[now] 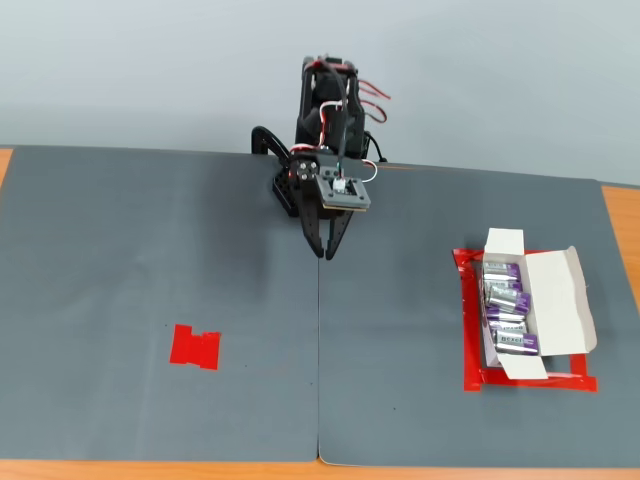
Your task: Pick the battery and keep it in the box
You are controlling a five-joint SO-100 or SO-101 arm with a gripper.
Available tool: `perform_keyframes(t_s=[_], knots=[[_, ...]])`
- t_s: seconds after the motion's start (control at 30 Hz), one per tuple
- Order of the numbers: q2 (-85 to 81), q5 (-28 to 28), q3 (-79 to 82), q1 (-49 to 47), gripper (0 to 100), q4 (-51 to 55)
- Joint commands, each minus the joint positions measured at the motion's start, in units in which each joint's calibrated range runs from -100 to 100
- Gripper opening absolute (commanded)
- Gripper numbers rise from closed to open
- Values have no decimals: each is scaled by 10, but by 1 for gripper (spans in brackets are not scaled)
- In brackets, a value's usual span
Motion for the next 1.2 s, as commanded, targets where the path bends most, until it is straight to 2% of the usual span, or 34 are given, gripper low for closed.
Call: perform_keyframes(t_s=[0.0,0.4,0.87,1.17], knots=[[-49,-2,46,1,2,-12],[-133,-2,225,1,2,-12],[-134,-3,321,-15,2,-13],[-136,-48,322,-14,2,-8]])
